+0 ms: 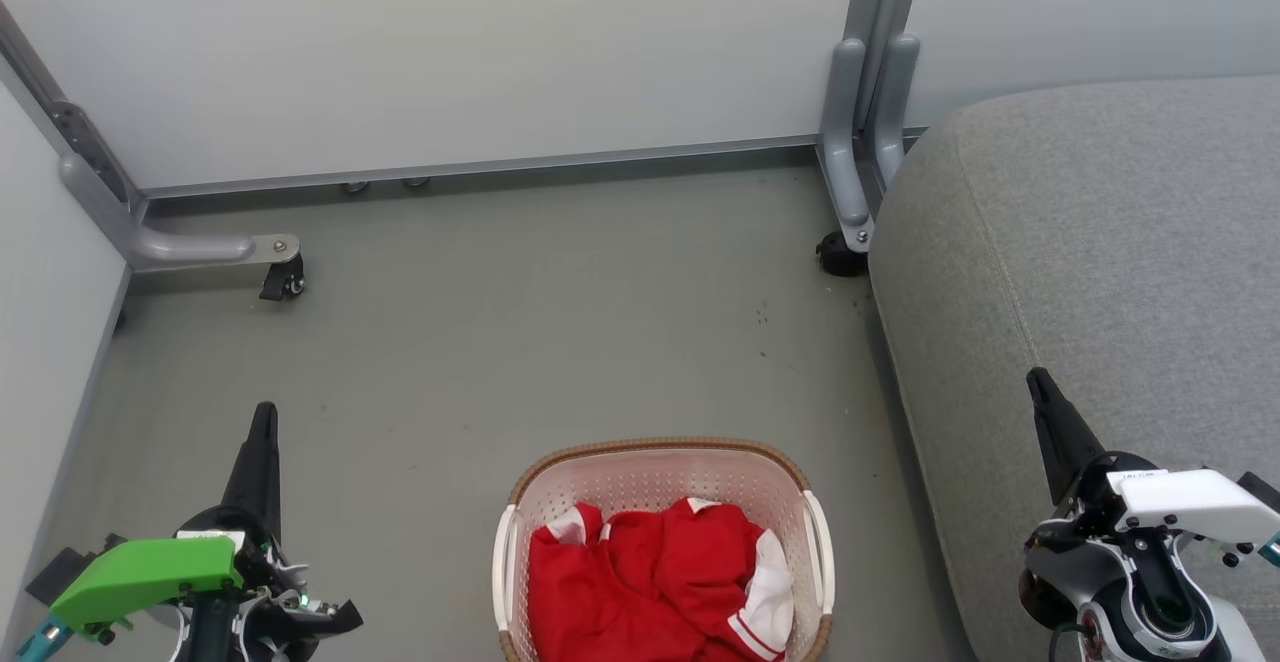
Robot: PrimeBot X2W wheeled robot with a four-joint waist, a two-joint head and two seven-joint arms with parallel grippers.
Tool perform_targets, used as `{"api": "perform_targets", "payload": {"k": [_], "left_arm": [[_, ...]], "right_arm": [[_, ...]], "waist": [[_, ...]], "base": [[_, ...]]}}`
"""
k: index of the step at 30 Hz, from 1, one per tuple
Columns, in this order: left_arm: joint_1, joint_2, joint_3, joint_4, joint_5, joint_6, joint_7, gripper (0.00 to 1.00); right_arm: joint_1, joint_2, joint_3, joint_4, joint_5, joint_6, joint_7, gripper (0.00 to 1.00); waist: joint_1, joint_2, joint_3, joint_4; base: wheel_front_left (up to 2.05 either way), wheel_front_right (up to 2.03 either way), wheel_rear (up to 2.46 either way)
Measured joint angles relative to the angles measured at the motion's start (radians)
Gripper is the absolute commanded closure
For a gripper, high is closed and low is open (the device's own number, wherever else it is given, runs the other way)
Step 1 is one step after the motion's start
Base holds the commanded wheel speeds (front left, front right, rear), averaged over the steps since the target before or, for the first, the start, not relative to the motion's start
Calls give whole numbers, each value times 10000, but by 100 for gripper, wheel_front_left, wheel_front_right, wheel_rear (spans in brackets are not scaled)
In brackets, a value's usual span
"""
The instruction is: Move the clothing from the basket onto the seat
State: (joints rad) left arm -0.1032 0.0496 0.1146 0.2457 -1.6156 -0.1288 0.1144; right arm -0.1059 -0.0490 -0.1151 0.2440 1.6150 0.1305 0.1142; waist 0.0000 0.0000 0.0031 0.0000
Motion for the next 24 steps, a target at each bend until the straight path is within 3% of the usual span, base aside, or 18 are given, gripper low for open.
{"api": "perform_targets", "payload": {"k": [2, 3, 11, 24], "left_arm": [[0, 0, 0, -2, 0, 0, -2, 100], [17, -10, -2, 48, 0, 2, -6, 0], [314, -65, -284, 307, 161, 23, -234, 0], [319, -67, -435, -493, 3091, 236, -857, 0]], "right_arm": [[0, 0, 0, 0, 0, 0, 0, 100], [18, 12, 0, 46, 2, 0, 0, 0], [337, 69, 268, 215, -188, -4, -224, 0], [386, 69, 485, -207, -2769, -4, -828, 0]], "waist": [[0, 0, 0, 0], [0, 0, 0, 0], [0, 0, 8, -5], [0, 0, 43, -48]], "base": [[0, 0, 0], [0, 0, 0], [0, 0, 0], [0, 0, 0]]}}
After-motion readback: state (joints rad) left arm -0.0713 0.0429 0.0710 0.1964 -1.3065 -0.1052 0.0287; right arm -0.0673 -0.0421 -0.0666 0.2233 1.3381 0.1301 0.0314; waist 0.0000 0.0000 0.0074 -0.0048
